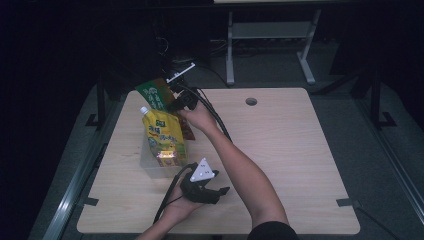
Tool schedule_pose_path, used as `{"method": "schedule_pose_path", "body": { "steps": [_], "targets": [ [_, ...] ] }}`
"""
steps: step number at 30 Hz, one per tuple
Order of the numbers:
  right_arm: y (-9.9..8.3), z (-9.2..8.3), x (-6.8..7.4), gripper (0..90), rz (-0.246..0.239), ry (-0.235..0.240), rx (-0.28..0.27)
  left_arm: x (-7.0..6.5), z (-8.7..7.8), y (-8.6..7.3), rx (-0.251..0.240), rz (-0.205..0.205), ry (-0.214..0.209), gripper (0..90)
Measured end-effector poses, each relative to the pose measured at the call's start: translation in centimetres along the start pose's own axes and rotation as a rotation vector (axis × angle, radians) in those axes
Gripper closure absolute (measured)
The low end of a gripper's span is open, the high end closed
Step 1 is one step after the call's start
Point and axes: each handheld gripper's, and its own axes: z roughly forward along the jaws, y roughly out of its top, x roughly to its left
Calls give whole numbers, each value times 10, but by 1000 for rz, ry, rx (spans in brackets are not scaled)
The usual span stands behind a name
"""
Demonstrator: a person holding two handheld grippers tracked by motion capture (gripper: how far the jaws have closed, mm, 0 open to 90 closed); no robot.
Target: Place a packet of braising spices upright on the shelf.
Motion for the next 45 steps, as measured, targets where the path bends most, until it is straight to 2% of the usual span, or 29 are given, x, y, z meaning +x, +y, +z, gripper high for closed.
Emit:
{"method": "schedule_pose_path", "body": {
  "steps": [1, 2, 4, 5, 6, 13, 14, 15, 16, 20, 23, 28, 45],
  "targets": [
    [0, 1, 0, 878, 10, 0, 1, 0, 0, 0, 0, 1, 0, 351],
    [-1, 1, 0, 887, 13, -5, 1, 1, 0, 0, 0, 1, 0, 351],
    [-1, 0, 0, 891, 33, 14, -9, 1, 0, 0, 1, 0, -1, 351],
    [-2, -1, 0, 893, 29, 5, -21, 0, 0, 0, 0, 0, 0, 351],
    [-4, -5, 1, 894, 52, 7, -44, 0, -1, 0, 5, 5, -1, 351],
    [-13, -10, 8, 895, 56, -5, -112, -3, 1, 0, -1, 3, -1, 351],
    [-17, -10, 8, 894, 66, -6, -143, -3, 1, 0, -2, 5, 1, 351],
    [-17, -10, 8, 894, 66, -6, -143, -3, 1, 0, -2, 5, 1, 351],
    [-22, -10, 6, 895, 92, -3, -176, -3, 2, 0, 2, 7, 1, 351],
    [-33, -3, 7, 895, 105, -33, -203, -3, 2, 0, 3, 7, -1, 351],
    [-36, -3, 6, 896, 124, -30, -222, -2, 1, 0, 2, 7, 0, 351],
    [-44, 2, 6, 895, 93, -58, -214, -3, 1, 0, -5, 5, 0, 351],
    [-56, -1, 6, 896, 62, -54, -209, -3, 2, 0, 6, 10, -1, 351]
  ]
}}
